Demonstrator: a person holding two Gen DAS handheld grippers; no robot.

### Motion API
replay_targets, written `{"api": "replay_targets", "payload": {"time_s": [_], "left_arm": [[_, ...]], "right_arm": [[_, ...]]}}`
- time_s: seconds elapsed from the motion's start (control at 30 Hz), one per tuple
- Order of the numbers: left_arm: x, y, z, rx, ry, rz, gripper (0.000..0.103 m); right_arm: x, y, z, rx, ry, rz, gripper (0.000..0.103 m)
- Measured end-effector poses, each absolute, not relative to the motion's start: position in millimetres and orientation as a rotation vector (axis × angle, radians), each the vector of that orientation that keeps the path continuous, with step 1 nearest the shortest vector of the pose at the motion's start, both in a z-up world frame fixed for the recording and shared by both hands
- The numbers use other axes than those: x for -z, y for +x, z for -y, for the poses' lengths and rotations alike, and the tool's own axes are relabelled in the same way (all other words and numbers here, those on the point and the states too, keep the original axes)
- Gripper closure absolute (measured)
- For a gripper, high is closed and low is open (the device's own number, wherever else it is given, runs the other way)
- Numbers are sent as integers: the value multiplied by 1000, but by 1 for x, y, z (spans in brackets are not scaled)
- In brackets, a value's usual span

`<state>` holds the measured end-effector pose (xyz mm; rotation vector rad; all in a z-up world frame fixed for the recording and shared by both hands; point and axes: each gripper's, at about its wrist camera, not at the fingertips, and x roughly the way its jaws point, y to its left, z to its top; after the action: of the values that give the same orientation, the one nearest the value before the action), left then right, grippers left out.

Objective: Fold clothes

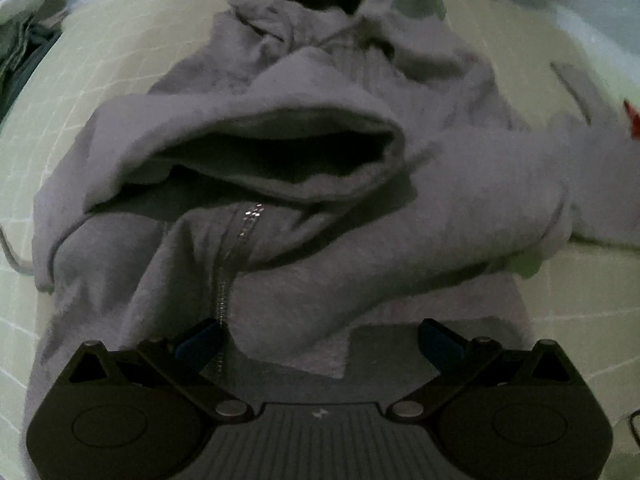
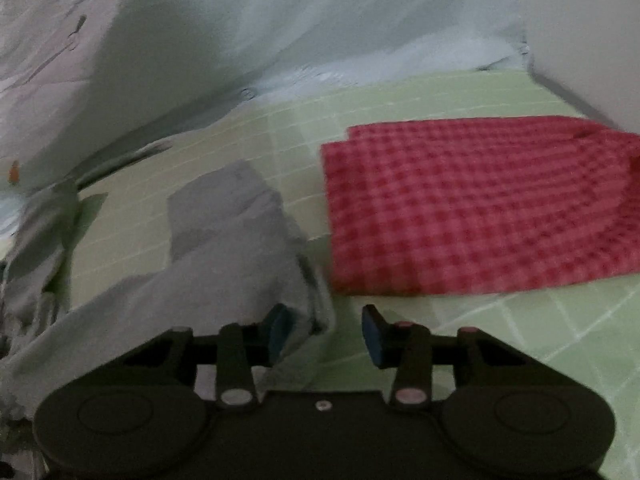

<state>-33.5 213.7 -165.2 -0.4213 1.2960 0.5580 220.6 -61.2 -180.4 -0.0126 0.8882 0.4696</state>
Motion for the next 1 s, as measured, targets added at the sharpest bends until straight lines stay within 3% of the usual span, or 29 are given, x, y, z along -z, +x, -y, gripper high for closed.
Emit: {"api": "replay_targets", "payload": {"time_s": [0.07,0.17,0.37,1.0], "left_arm": [[166,-29,-210,-550,-387,-1310,0],[164,-31,-208,-533,-376,-1315,0],[153,-51,-201,-493,-416,-1282,0],[163,-116,-122,-405,-394,-1297,0]], "right_arm": [[182,217,56,-493,-28,-886,81],[179,205,54,-496,-59,-870,92],[170,148,67,-474,-205,-848,94],[171,13,146,-513,-304,-893,94]]}}
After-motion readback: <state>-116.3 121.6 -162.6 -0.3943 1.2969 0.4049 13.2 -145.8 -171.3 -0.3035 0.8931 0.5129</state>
